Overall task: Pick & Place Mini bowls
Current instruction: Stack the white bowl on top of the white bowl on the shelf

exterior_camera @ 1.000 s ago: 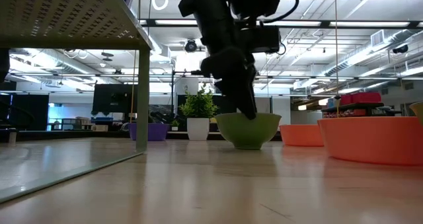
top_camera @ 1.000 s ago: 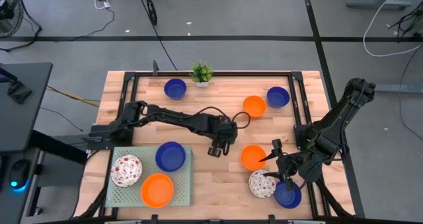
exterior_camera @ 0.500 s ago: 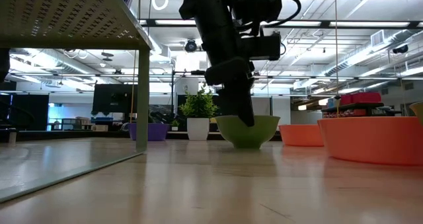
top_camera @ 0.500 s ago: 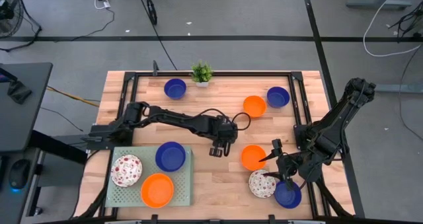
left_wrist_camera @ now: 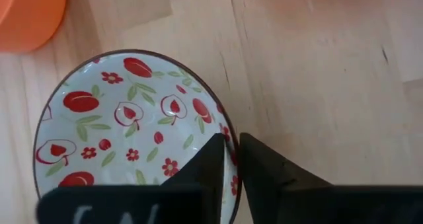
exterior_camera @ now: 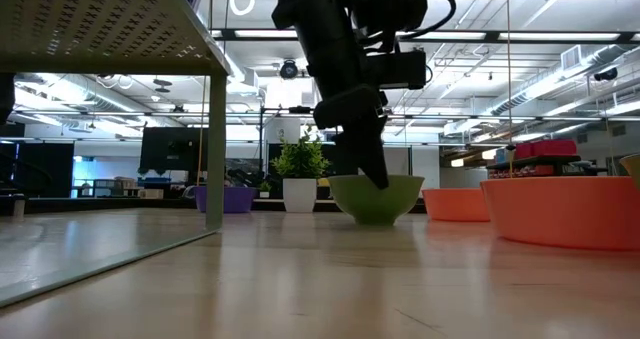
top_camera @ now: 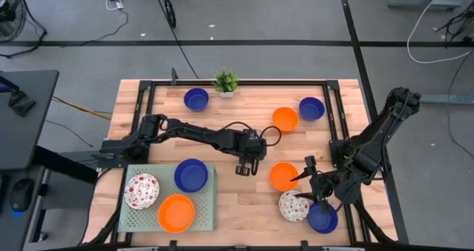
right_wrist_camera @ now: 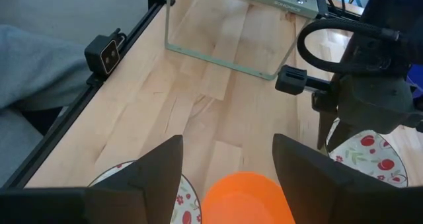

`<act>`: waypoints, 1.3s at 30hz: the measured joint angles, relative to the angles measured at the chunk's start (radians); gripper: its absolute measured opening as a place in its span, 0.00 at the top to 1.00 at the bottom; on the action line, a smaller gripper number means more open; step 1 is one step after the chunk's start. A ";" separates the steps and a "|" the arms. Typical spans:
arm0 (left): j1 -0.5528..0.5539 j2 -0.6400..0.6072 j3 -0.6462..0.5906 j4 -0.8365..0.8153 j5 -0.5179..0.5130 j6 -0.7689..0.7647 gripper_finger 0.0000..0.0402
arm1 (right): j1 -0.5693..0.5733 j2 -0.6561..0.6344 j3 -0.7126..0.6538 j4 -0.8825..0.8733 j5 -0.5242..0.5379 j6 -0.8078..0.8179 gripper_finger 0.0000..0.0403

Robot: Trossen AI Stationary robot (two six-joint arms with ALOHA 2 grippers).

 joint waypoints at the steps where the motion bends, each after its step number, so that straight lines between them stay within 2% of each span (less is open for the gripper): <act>1: -0.003 0.000 0.000 -0.001 -0.005 0.000 0.90 | 0.000 0.000 0.000 0.000 0.000 0.000 0.42; 4: -0.014 -0.003 0.001 0.005 -0.036 0.038 0.97 | 0.000 0.000 0.000 0.000 0.000 0.000 0.42; 9: -0.056 -0.006 0.009 -0.013 -0.168 0.119 0.98 | 0.000 0.000 0.000 0.000 0.000 0.000 0.42; 12: -0.081 -0.026 0.070 -0.058 -0.214 0.132 0.98 | 0.000 0.000 0.000 0.000 0.000 0.000 0.42; 18: -0.155 -0.059 0.321 -0.267 -0.269 0.166 0.98 | 0.000 0.000 0.000 -0.003 0.000 0.004 0.42; 23: -0.250 -0.071 0.617 -0.541 -0.233 0.173 0.98 | 0.000 0.001 0.000 -0.008 -0.001 0.007 0.42; 24: -0.270 -0.074 0.659 -0.614 -0.228 0.148 0.98 | 0.000 0.001 0.001 -0.007 -0.001 0.008 0.42; 27: -0.327 -0.162 0.599 -0.699 -0.230 0.069 0.98 | 0.000 0.001 0.001 -0.007 -0.001 0.008 0.42; 31: -0.385 -0.245 0.599 -0.942 -0.293 -0.211 0.98 | 0.000 0.001 0.001 -0.007 -0.001 0.007 0.42; 39: -0.545 -0.390 0.556 -0.928 -0.353 -0.417 0.98 | -0.001 0.001 0.001 0.013 0.007 0.000 0.42</act>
